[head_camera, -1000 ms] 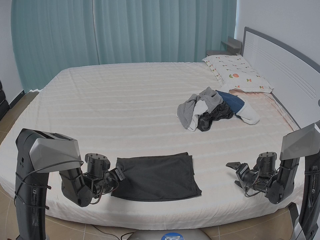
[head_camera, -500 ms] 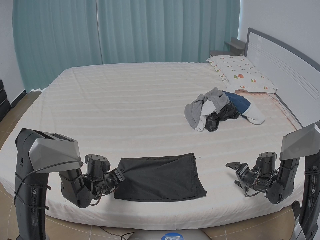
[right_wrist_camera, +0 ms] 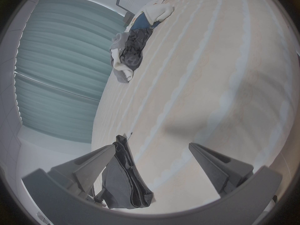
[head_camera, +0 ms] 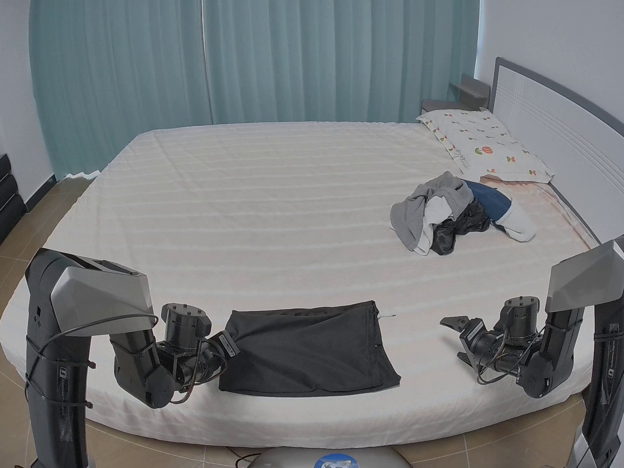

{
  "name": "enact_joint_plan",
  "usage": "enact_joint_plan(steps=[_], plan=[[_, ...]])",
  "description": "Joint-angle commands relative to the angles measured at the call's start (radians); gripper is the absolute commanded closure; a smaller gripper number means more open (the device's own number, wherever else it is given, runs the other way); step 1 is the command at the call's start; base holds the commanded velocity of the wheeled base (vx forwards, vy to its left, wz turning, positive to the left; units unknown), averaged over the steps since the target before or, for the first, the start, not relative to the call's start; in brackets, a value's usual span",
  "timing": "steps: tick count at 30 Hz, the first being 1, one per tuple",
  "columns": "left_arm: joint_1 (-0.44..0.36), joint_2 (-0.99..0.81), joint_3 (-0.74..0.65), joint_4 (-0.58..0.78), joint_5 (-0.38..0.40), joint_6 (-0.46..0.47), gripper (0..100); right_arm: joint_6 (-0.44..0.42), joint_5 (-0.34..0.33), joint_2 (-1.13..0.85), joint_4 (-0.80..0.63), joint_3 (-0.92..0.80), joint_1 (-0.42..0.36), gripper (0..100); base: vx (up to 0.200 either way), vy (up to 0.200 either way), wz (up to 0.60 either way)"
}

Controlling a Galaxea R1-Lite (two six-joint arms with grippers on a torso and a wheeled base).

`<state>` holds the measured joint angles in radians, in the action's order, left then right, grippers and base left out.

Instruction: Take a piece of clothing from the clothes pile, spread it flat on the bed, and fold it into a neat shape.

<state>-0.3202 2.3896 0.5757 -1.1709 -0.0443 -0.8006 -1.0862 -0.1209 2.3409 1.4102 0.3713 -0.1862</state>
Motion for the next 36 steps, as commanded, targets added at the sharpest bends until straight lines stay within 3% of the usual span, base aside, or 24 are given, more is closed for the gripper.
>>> enact_joint_plan(steps=[1, 16, 30, 31, 36], plan=[[0.001, -0.007, -0.010, -0.003, 0.000, -0.003, 100, 0.000, 0.000, 0.002, 0.001, 0.000, 0.001, 0, 0.000, 0.200, 0.00], [-0.003, -0.032, -0.059, -0.006, -0.003, -0.005, 100, 0.000, 0.000, 0.002, 0.000, 0.000, -0.001, 0, 0.000, 0.200, 0.00], [-0.030, -0.043, -0.097, -0.006, 0.000, -0.008, 100, 0.000, 0.000, 0.002, 0.001, 0.000, -0.001, 0, 0.000, 0.000, 0.00], [-0.046, -0.044, -0.109, -0.006, 0.001, -0.009, 0, 0.000, 0.000, 0.002, 0.000, 0.000, 0.001, 0, 0.000, 0.000, 0.00], [-0.057, -0.047, -0.117, -0.006, 0.000, -0.006, 0, 0.000, 0.000, 0.002, 0.001, 0.000, 0.001, 0, 0.000, 0.000, 0.00]])
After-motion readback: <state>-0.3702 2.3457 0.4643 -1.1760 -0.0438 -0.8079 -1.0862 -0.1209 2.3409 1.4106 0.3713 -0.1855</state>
